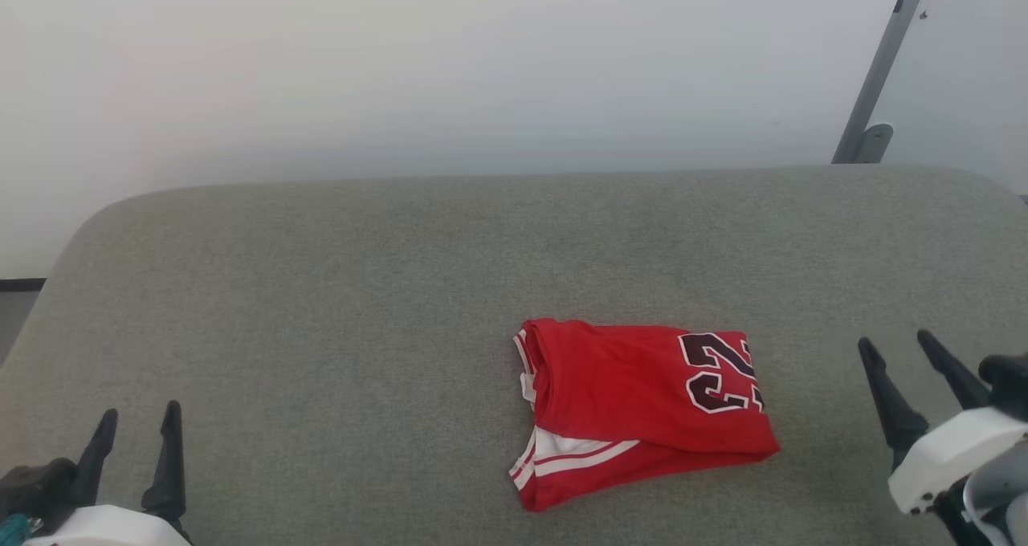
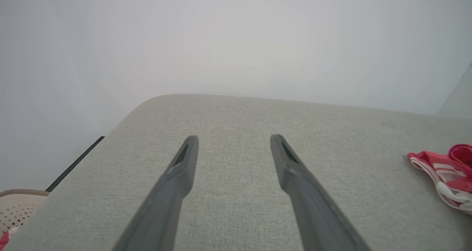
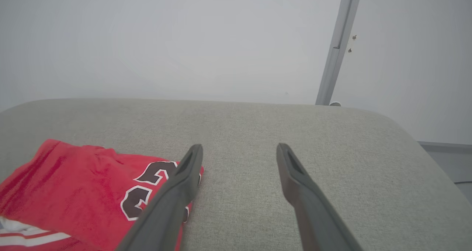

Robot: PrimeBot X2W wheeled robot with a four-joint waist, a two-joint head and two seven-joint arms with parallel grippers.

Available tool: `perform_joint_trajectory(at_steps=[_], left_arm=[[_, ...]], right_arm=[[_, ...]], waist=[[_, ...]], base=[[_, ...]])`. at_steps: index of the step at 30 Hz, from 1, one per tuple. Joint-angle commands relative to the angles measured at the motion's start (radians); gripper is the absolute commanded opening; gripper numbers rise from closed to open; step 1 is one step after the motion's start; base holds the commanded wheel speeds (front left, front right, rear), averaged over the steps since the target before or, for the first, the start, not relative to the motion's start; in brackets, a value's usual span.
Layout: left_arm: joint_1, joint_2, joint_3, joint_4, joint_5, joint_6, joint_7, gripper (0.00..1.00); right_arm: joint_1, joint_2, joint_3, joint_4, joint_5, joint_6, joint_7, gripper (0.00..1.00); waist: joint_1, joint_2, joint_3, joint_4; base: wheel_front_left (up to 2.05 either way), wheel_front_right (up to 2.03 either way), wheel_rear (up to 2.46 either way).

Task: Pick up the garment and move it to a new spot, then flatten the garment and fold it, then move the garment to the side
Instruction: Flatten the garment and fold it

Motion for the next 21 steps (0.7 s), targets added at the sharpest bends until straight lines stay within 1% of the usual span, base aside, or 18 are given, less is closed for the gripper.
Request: perform_joint_trajectory(at_steps=[1,9,15,21], left_arm=[[0.009,0.002,0.003,-0.005,0.013,-0.002,-0.004,1.00],[0.012,0.011,-0.007,-0.009,0.014,-0.003,-0.004,1.00],[0.012,0.016,-0.012,-0.009,0.016,-0.003,-0.004,1.00],[0.011,0.014,-0.013,-0.010,0.016,-0.003,-0.004,1.00]], right_arm=[[0.011,0.005,0.000,0.006,-0.009,0.000,-0.012,1.00],[0.029,0.026,-0.003,0.067,-0.005,0.000,-0.065,1.00],[0.032,0.046,-0.006,0.073,-0.019,0.000,-0.063,1.00],[0.031,0.050,-0.002,0.072,-0.018,0.000,-0.057,1.00]], waist=[[0.0000,-0.0001,0.000,-0.001],[0.0000,-0.0001,-0.001,-0.003],[0.0000,-0.0001,-0.001,-0.005],[0.0000,-0.0001,-0.002,-0.004]], base=[[0.00,0.00,0.00],[0.00,0.00,0.00],[0.00,0.00,0.00],[0.00,0.00,0.00]])
